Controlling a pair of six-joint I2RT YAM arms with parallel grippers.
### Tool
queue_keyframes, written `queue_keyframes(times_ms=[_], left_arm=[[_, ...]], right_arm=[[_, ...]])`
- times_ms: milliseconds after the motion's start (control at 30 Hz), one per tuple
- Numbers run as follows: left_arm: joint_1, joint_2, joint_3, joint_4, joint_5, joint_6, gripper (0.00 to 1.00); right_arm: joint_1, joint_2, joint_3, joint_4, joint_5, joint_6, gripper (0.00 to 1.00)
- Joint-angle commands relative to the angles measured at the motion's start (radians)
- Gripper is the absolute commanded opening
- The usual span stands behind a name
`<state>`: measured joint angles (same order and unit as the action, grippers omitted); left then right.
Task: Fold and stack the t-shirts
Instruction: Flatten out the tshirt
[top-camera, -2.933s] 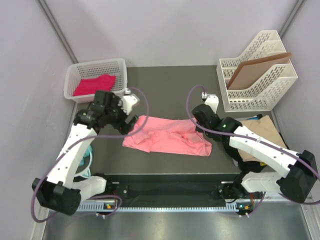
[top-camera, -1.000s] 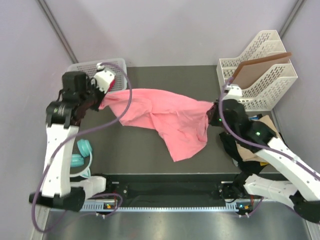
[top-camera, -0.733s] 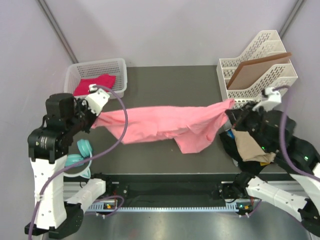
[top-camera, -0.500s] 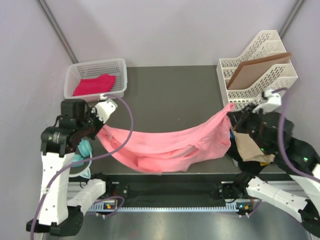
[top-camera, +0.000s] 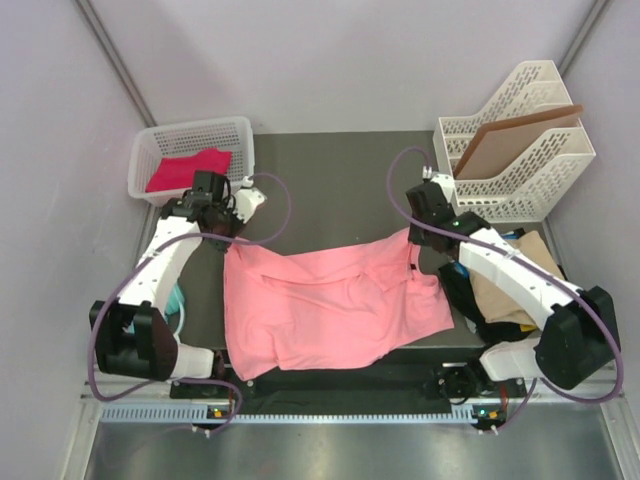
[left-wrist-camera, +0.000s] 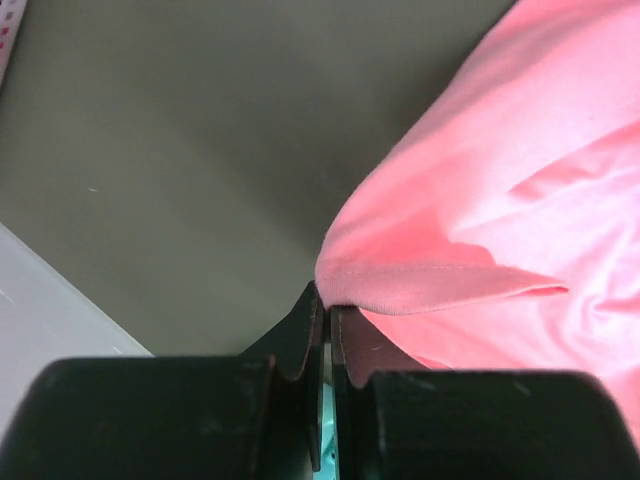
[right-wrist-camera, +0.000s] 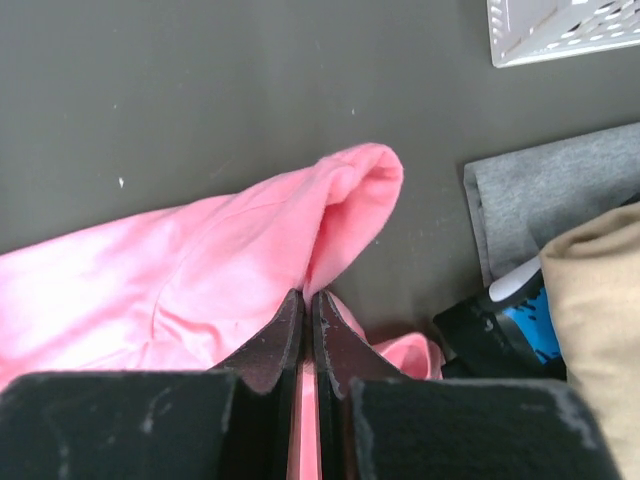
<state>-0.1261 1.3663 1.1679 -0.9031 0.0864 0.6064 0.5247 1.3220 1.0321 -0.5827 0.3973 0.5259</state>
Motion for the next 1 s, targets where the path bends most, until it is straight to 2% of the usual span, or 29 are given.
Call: queue_keyframes(times_ms=[0,100,200,233,267,333,367,433,500,567,600,633,767,967], left_arm=[[0.000,0.014,-0.042,0.147,-0.059,0.018,0.08],[0.003,0.016,-0.108,0.214,-0.112,0.021,0.13],[0.003,0.023,-0.160,0.295,-0.184,0.030,0.26],[0.003,0.039,-0.169,0.317,-0.204,0.035,0.38],[0.003,0.048,-0.178,0.337,-0.223,0.041,0.44],[0.005,0.069,-0.211,0.366,-0.281,0.052,0.68],[0.006,0.068,-0.221,0.378,-0.295,0.056,0.72],[0.013,0.063,-0.246,0.409,-0.321,0.072,0.73],[0.020,0.054,-0.244,0.411,-0.326,0.079,0.73],[0.020,0.037,-0.225,0.373,-0.291,0.069,0.73],[0.019,0.031,-0.197,0.353,-0.271,0.055,0.73],[0.019,0.022,-0.183,0.318,-0.254,0.044,0.73],[0.019,0.019,-0.122,0.221,-0.172,-0.028,0.73],[0.019,0.014,-0.220,0.216,-0.157,-0.094,0.72]], right_arm=[[-0.044,0.016,0.043,0.112,0.040,-0.033,0.00],[-0.060,0.045,0.033,0.141,0.052,-0.049,0.00],[-0.068,0.095,0.045,0.152,0.058,-0.067,0.00],[-0.071,0.124,0.054,0.153,0.055,-0.076,0.00],[-0.071,0.141,0.060,0.158,0.046,-0.081,0.00],[-0.071,0.181,0.072,0.159,0.032,-0.092,0.06],[-0.071,0.192,0.072,0.158,0.019,-0.093,0.09],[-0.072,0.213,0.066,0.164,0.015,-0.095,0.24],[-0.074,0.223,0.060,0.167,0.018,-0.095,0.48],[-0.075,0.220,0.051,0.169,0.031,-0.095,0.55],[-0.077,0.214,0.048,0.170,0.037,-0.098,0.68],[-0.077,0.209,0.045,0.167,0.054,-0.099,0.71],[-0.080,0.165,0.043,0.141,0.086,-0.115,0.73],[-0.083,0.013,-0.003,0.115,0.048,-0.098,0.71]])
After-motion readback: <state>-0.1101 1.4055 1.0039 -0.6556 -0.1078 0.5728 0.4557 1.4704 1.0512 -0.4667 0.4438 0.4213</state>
